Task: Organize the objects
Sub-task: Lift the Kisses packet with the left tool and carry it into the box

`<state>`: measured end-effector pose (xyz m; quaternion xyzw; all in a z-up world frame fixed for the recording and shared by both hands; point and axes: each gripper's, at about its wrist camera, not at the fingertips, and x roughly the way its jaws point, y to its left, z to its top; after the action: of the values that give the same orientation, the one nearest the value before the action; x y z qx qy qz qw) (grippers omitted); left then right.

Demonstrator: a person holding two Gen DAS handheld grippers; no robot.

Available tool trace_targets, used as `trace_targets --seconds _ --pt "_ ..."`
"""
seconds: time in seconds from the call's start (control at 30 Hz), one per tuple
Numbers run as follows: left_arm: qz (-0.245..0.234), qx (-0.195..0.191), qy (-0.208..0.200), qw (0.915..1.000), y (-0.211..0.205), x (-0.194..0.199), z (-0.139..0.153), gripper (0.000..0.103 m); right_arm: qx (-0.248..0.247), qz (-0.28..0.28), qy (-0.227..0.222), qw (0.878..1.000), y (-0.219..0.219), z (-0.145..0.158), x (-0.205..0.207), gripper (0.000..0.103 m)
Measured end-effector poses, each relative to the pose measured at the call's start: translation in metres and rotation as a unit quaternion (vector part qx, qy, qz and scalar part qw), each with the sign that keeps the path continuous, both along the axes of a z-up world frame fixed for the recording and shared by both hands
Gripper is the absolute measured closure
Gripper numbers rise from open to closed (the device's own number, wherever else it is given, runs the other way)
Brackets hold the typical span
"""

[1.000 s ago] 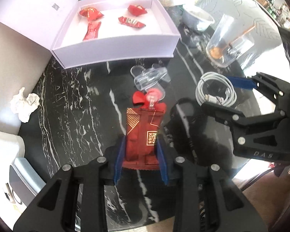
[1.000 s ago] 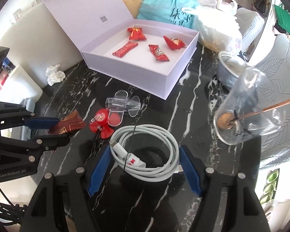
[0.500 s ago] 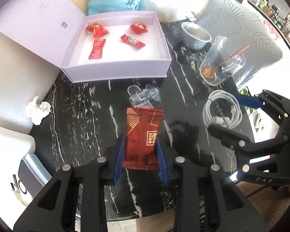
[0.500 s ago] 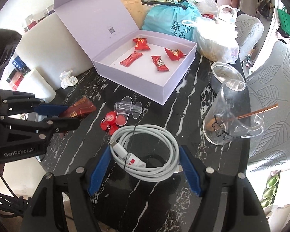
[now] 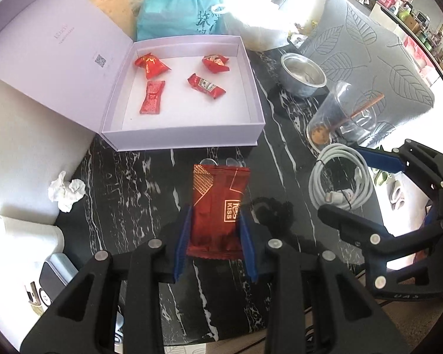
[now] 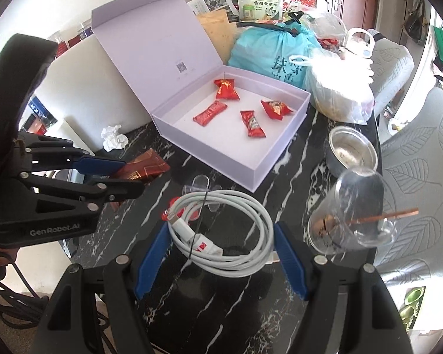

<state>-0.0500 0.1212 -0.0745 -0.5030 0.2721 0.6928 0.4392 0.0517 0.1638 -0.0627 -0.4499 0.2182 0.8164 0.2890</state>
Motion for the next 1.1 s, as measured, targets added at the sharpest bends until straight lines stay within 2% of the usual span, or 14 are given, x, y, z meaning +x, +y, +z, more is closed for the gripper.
trace_targets --seconds 0.4,0.83,1.1 --pt "-0.016 -0.01 0.0 0.9998 0.026 -0.032 -0.006 0.073 -0.008 0.007 -0.001 1.0 0.03 -0.002 -0.027 0.031" --pt "-0.028 -0.022 -0.004 0.9993 0.063 -0.075 -0.02 0.073 -0.014 -0.01 -0.008 1.0 0.087 -0.015 -0.056 0.031" --pt "-0.033 -0.017 0.001 0.9993 0.086 -0.099 -0.025 0.073 -0.009 -0.018 -0.012 1.0 0.122 -0.02 -0.073 0.031"
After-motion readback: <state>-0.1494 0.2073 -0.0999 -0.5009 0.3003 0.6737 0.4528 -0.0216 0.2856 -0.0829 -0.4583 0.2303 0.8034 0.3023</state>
